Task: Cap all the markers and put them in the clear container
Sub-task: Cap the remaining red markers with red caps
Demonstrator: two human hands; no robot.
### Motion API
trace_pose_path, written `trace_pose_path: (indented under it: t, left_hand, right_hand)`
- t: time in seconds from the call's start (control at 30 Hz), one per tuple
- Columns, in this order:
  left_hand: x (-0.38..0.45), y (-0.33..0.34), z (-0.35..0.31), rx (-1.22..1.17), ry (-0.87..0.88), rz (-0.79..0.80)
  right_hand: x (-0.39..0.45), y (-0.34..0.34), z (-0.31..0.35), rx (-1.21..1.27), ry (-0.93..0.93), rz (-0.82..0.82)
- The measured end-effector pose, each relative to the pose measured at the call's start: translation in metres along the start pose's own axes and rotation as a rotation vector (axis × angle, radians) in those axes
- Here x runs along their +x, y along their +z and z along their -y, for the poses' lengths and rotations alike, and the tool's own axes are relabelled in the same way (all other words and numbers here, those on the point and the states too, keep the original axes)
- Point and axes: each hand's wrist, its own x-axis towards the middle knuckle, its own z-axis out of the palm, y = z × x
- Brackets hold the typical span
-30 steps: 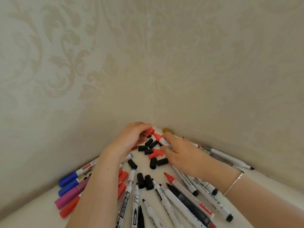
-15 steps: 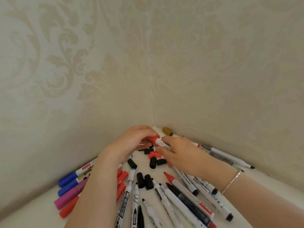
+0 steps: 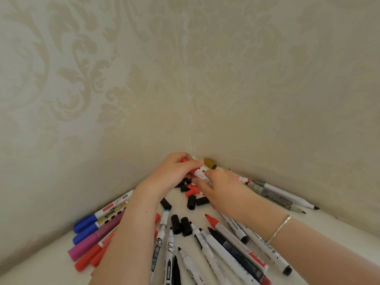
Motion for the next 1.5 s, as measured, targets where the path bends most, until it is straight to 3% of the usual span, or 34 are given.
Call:
trace_pose_path:
  t: [0.27,0.47,0.53,0.63,0.7,0.77,0.9,1.0,1.17,1.33,1.5]
  left_hand:
    - [-0.005,0.007,-0.009,-0.064,0.037,-0.019]
    - [-0.010,-0.001,-0.016,0.016,0.006,0.024]
    - [-0.013,-0.014,-0.018,0.011,0.022,-0.098]
    - [-0.015,-0.045,-0.014,-0.002,0.062,-0.431]
    - [-0.023,-0.064,-0.014,-0.007,0.065,-0.519]
    - [-0.032,-0.078,-0.016,0.118,0.013,-0.472]
    - [-0.043,-0.082,-0.016,0.738,-0.270,-0.082]
    - [-0.043,-0.073,-0.011,0.877,-0.452,0.118]
    - [-0.031,-0.064,0.008,0.873,-0.569,0.169]
    - [-0.022,-0.062,0.018,0.938,-0.582,0.126]
    - [-0.021,-0.054,0.018,1.024,-0.621,0.211]
  right_hand:
    - [-0.004,-0.011,0.006,0.073,-0.049,-0.035]
    - [0.000,-0.013,0.005,0.027,-0.068,-0.069]
    - [-0.001,-0.010,0.008,0.025,-0.081,-0.016]
    - [-0.002,-0.011,0.008,0.043,0.032,0.074]
    - [-0.003,-0.013,0.004,0.022,0.095,0.136]
    - [-0.004,-0.016,0.001,0.039,0.156,0.137]
    - [0.000,-0.023,-0.004,0.063,0.213,0.058]
    - [0.002,-0.030,-0.006,0.050,0.226,0.030]
    - [0.003,-0.042,-0.011,0.032,0.263,-0.006]
    - [0.006,-0.046,-0.020,0.071,0.288,-0.023]
    - [0.008,-0.051,-0.027,0.101,0.289,-0.101]
